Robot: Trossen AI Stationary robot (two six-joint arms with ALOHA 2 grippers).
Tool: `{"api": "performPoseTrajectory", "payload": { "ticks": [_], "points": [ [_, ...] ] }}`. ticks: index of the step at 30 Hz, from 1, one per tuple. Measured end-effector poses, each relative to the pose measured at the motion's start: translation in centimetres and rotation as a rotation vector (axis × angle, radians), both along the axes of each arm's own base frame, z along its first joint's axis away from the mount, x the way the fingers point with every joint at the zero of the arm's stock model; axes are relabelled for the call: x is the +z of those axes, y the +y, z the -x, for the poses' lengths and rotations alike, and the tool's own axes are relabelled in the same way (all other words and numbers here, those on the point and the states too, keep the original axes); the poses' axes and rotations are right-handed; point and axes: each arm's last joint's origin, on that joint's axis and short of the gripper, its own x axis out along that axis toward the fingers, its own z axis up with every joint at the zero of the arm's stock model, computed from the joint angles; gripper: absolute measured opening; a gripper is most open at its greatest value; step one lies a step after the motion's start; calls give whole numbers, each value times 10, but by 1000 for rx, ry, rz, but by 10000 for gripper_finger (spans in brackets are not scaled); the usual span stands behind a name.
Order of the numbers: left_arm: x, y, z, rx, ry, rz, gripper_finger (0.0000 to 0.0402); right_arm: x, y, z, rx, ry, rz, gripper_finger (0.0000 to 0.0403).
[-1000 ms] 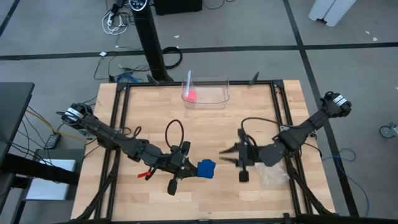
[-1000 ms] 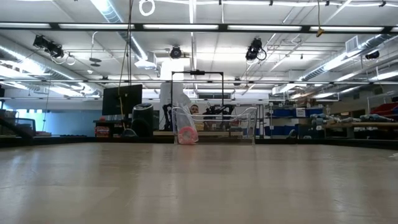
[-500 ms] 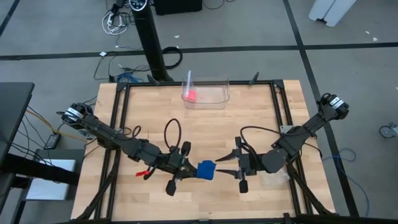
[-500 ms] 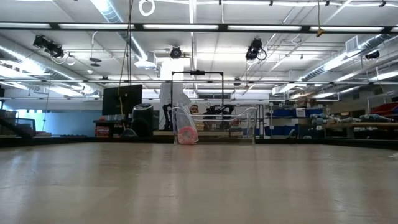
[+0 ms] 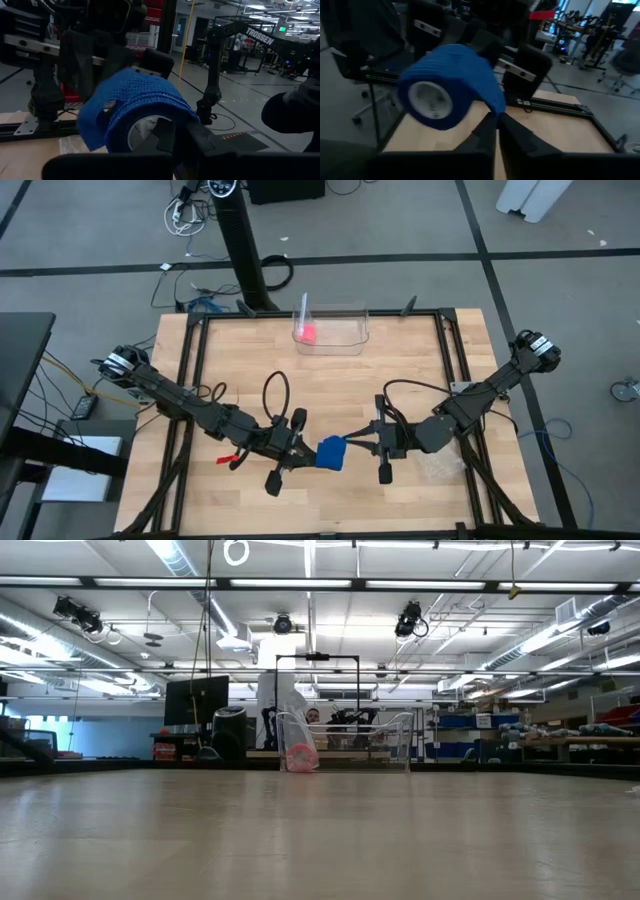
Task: Roll bandage
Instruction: Roll the blue bandage
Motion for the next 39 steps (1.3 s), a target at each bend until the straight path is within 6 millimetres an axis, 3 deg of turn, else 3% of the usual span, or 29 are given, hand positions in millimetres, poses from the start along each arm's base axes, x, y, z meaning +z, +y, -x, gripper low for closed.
{"api": "performPoseTrajectory", "payload": {
  "ticks": [13, 22, 31, 39],
  "points": [
    [5, -1, 1, -36, -56, -5, 17, -5, -21, -10, -106, 46, 82, 2],
    [12, 0, 2, -27, -150, -24, 17, -5, -10, -4, -37, 55, 46, 1],
    [11, 4, 0, 160, -170, -181, 17, -3, -3, -2, 70, 36, -15, 1],
    [11, 5, 0, 217, -170, -254, 17, -1, -2, -3, 80, 22, -18, 1]
  ]
}}
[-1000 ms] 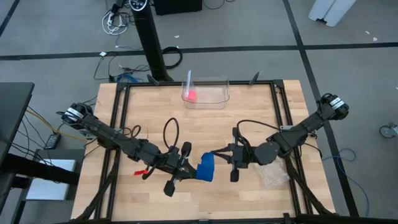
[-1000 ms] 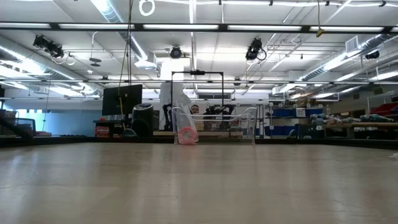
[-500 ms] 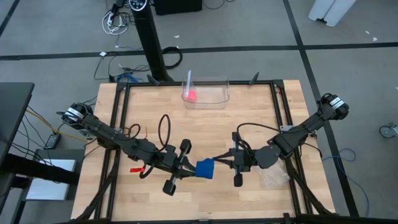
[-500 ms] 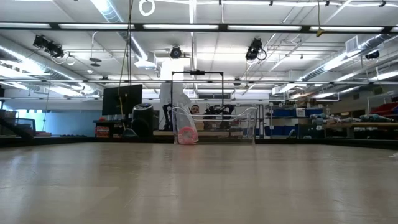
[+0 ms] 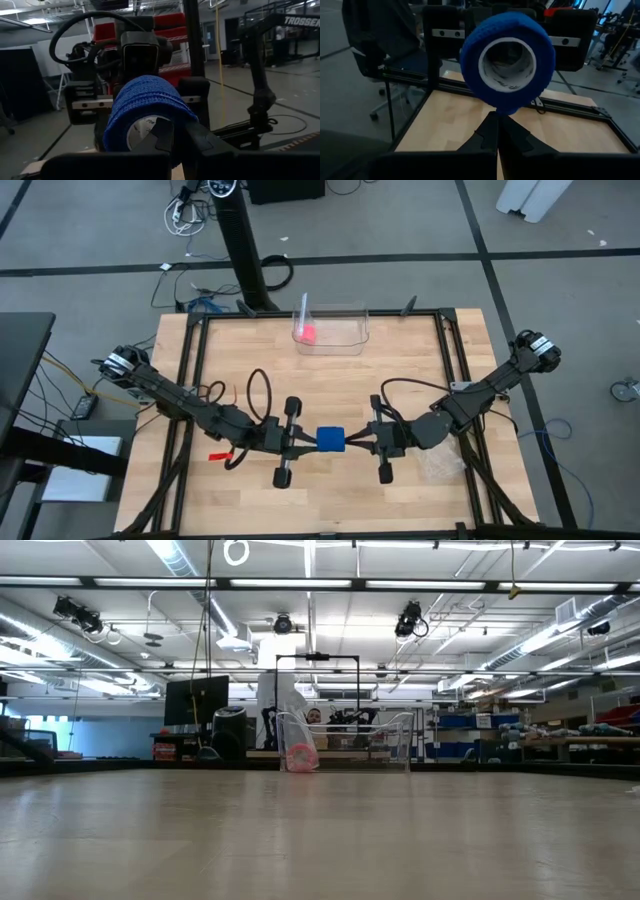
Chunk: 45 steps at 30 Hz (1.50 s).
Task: Roll bandage
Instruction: Roll the blue bandage
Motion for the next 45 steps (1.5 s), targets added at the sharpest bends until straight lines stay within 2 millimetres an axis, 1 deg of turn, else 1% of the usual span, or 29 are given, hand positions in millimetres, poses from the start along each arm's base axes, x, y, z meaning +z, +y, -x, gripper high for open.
{"api": "performPoseTrajectory", "payload": {
  "ticks": [7, 12, 17, 22, 25, 28, 30, 32, 36, 38, 42, 44, 45],
  "points": [
    [0, 0, 0, 15, 1, -5, 17, 2, 1, 0, 9, -17, -13, 1],
    [0, 1, 0, 34, -2, -21, 17, 4, 1, -1, 8, -39, -25, 12],
    [0, 1, -1, 49, -1, -17, 17, 4, 0, -1, -21, -47, -24, 32],
    [-1, 2, -1, 72, 3, -13, 17, 4, 0, 0, -30, -41, -18, 65],
    [-1, 3, -1, 78, 11, 3, 17, 5, 3, 8, -50, -25, 2, 87],
    [-2, 3, -1, 85, 17, 19, 17, 13, 7, 23, -85, -40, 10, 103],
    [-2, 3, -1, 96, 22, 26, 17, 19, 9, 31, -82, -59, 2, 109],
    [-2, 3, -1, 94, 25, 30, 17, 21, 12, 35, -69, -72, 12, 110],
    [-3, 2, -1, 57, 28, 23, 17, 22, 10, 34, -78, -77, 100, 98],
    [-3, 1, -1, 39, 27, 20, 17, 22, 5, 31, -107, -77, 130, 80],
    [-3, 0, -1, 3, 26, 33, 17, 23, -2, 26, -130, -83, 152, 19],
    [-3, 0, -1, -3, 27, 44, 17, 23, -4, 23, -91, -81, 156, 6],
    [-3, 0, -1, -3, 28, 48, 17, 23, -5, 22, -69, -80, 156, 9]
  ]
}}
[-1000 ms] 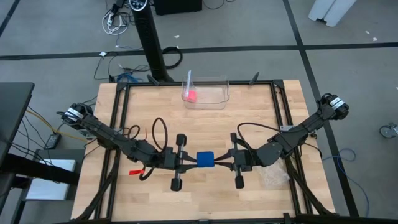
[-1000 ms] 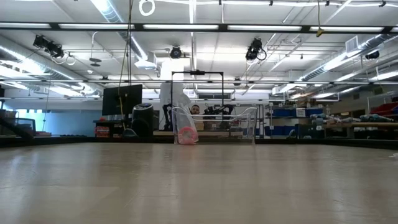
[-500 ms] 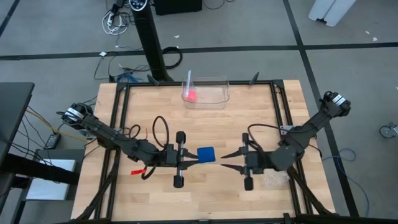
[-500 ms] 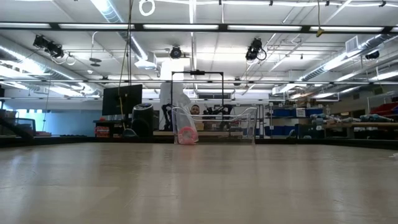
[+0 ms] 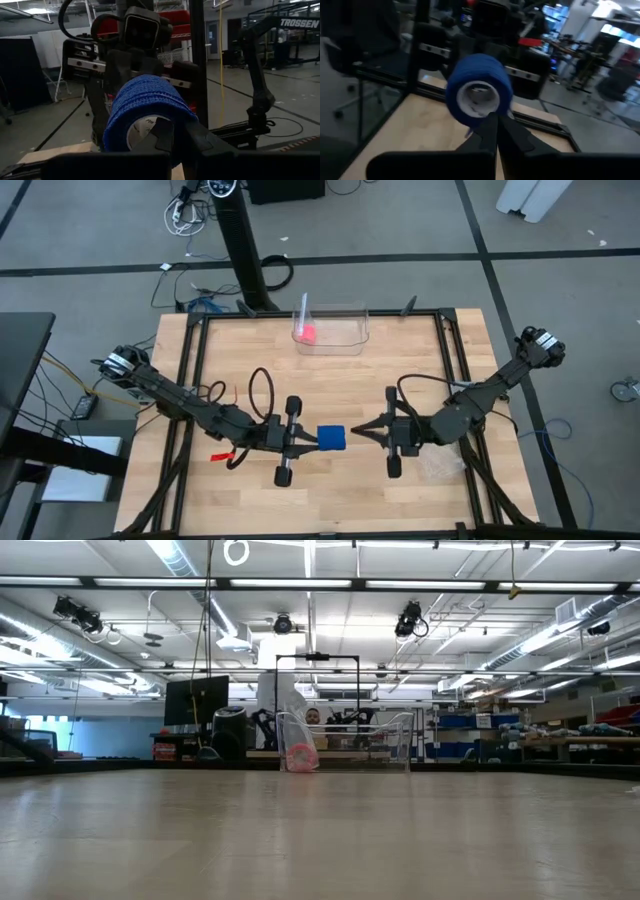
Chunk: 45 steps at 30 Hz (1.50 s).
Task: Roll bandage
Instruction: Roll the blue bandage
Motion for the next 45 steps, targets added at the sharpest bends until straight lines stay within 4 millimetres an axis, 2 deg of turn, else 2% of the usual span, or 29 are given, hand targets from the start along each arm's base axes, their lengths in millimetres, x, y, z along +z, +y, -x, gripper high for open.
{"api": "performPoseTrajectory", "payload": {
  "ticks": [4, 6, 9, 12, 16, 20, 28, 39, 45],
  "points": [
    [1, 0, 0, -3, -10, 42, 17, 0, -1, -2, 34, 7, 9, 11],
    [5, 3, 0, 11, -32, 146, 17, -1, -1, -1, 28, 13, 64, 8],
    [8, 14, -4, 41, -46, 378, 17, 0, 4, 4, -38, 8, 165, 12],
    [9, 26, -8, 61, -55, 504, 17, 0, 10, 10, -96, 10, 243, 27],
    [5, 42, -12, 108, -85, 591, 17, -5, 15, 9, -155, 26, 289, 49],
    [1, 55, -14, 105, -109, 646, 17, -20, 18, -3, -251, 79, 385, 60],
    [-2, 62, -15, 113, -103, 650, 17, -35, 7, -29, -362, 103, 396, 52],
    [-2, 64, -16, 130, -107, 581, 17, -31, 7, -28, -425, 66, 342, 55],
    [3, 62, -14, 56, -140, 589, 17, -50, -2, -30, -465, 81, 190, 51]
  ]
}}
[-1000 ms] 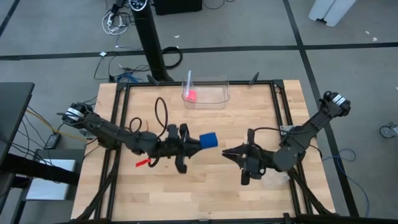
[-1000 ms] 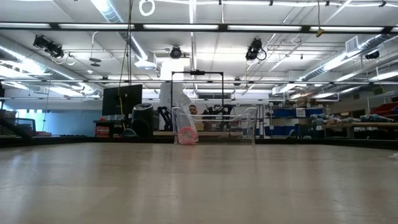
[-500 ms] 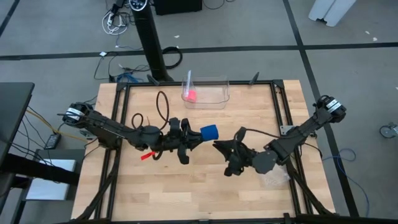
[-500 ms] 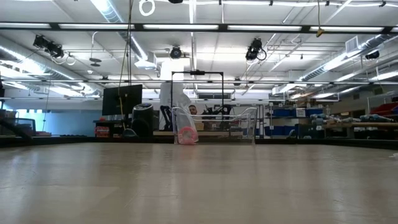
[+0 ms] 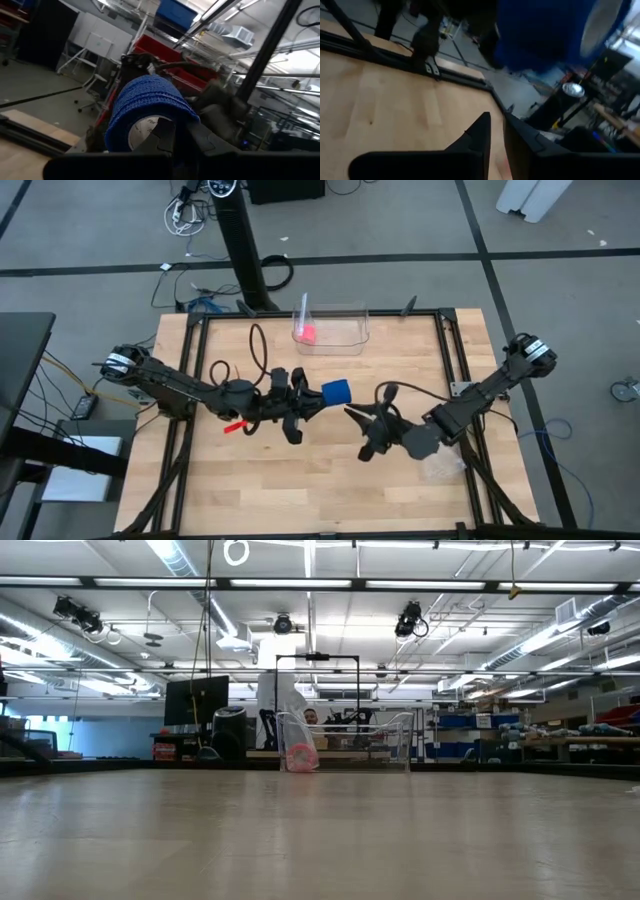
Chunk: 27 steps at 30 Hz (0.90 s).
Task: Roll bandage
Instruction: Roll the blue bandage
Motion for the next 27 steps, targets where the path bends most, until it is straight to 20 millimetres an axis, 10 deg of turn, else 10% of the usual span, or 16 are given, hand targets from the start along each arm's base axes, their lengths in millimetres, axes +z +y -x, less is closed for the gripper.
{"api": "performPoseTrajectory", "payload": {
  "ticks": [27],
  "points": [
    [-13, -5, -1, 114, 174, -306, 17, 13, -18, -13, 148, -147, -118, 3]
  ]
}}
